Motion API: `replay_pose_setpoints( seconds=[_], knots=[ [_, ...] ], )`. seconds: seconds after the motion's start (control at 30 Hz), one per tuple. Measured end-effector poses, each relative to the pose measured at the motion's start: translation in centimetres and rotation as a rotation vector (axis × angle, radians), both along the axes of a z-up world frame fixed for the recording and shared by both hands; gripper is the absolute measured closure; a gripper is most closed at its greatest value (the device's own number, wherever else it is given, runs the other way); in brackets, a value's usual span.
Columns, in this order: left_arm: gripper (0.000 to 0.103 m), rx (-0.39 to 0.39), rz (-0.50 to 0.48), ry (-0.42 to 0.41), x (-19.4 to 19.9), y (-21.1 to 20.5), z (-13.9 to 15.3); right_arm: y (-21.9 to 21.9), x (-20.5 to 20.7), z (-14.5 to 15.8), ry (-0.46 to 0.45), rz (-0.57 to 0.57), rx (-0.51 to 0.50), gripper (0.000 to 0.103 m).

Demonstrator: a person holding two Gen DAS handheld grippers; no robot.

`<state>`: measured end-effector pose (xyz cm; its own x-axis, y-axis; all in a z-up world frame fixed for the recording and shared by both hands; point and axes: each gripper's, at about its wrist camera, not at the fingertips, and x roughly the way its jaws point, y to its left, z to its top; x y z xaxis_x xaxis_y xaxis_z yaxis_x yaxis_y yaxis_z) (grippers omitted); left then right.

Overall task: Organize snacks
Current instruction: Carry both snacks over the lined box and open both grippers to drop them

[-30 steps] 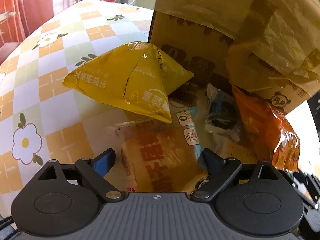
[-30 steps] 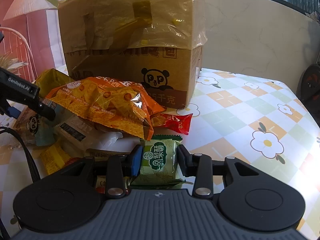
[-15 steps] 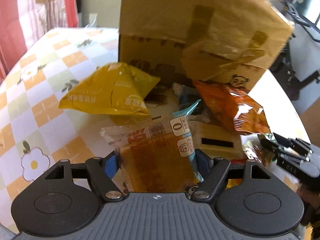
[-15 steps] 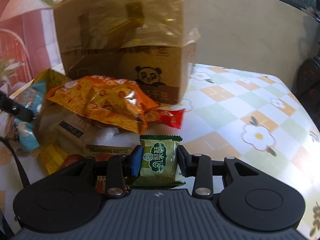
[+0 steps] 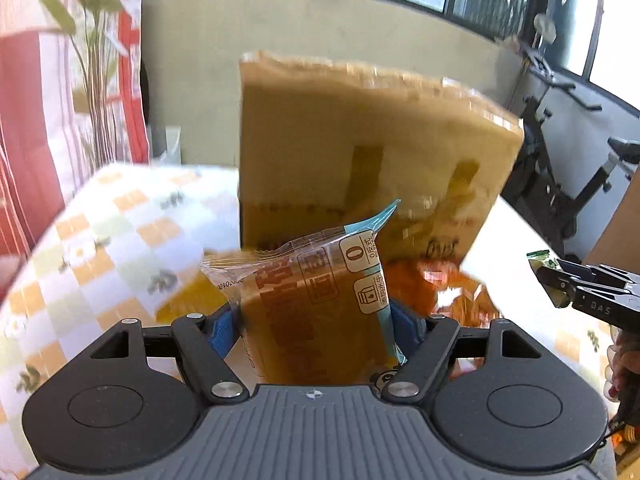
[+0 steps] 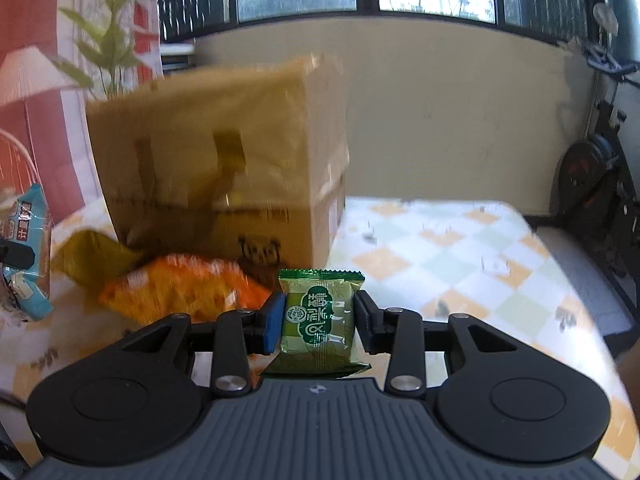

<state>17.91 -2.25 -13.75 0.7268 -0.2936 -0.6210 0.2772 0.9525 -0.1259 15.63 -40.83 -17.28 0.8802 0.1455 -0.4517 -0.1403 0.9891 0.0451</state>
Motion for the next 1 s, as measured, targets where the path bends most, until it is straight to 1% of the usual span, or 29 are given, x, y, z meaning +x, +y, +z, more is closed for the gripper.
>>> replay_pose_setpoints(
  seconds=[0.13, 0.23, 0.3, 0.37, 0.43, 0.47, 0.53, 0.57, 0.63, 0.7, 0.73, 0.8, 0.9, 1.0],
  knots=[
    [0.026, -0.016, 0.002, -0.044, 1.1, 0.4, 2.0, 0.8, 0.6, 2.6, -0.071, 0.028, 0.003, 0.064],
    [0.026, -0.002, 0.004, -0.101, 2.2, 0.3, 3.7, 1.6, 1.2, 5.0, -0.138, 0.069, 0.007, 0.064],
    [0.026, 0.004, 0.004, -0.138, 3.2, 0.3, 5.1, 2.3, 2.1, 6.7, -0.183, 0.102, 0.000, 0.064],
    [0.026, -0.005, 0.001, -0.174, 4.3, 0.2, 6.8, 3.0, 3.5, 8.5, -0.235, 0.134, -0.013, 0.064],
    [0.026, -0.001, -0.016, -0.206, 5.6, -0.4, 8.8, 3.6, 4.8, 10.4, -0.280, 0.160, -0.003, 0.064],
    [0.026, 0.004, -0.020, -0.214, 6.2, -0.8, 9.6, 3.9, 5.6, 11.2, -0.296, 0.177, 0.007, 0.064],
    [0.026, -0.011, -0.027, -0.224, 7.8, -1.4, 11.4, 4.6, 7.1, 12.5, -0.321, 0.207, 0.007, 0.064],
    [0.026, -0.019, -0.034, -0.224, 8.5, -1.7, 12.1, 5.0, 8.2, 13.0, -0.322, 0.223, -0.006, 0.064],
    [0.026, -0.039, -0.039, -0.251, 10.2, -2.5, 13.3, 6.0, 10.7, 13.4, -0.306, 0.232, -0.028, 0.064],
    [0.026, -0.022, -0.039, -0.274, 12.1, -3.8, 14.0, 6.7, 13.5, 13.5, -0.267, 0.237, -0.024, 0.064],
    [0.026, -0.008, -0.045, -0.273, 13.1, -4.3, 14.0, 6.8, 14.5, 13.5, -0.251, 0.230, -0.025, 0.064],
    [0.026, 0.013, -0.055, -0.270, 15.1, -5.5, 13.7, 7.2, 16.8, 13.1, -0.205, 0.210, -0.026, 0.064],
    [0.026, 0.049, -0.066, -0.236, 18.2, -7.2, 12.2, 7.6, 19.4, 12.3, -0.138, 0.157, -0.019, 0.064],
    [0.025, 0.078, -0.070, -0.193, 20.3, -8.6, 10.7, 7.8, 20.5, 11.3, -0.094, 0.096, -0.042, 0.063]
  ],
)
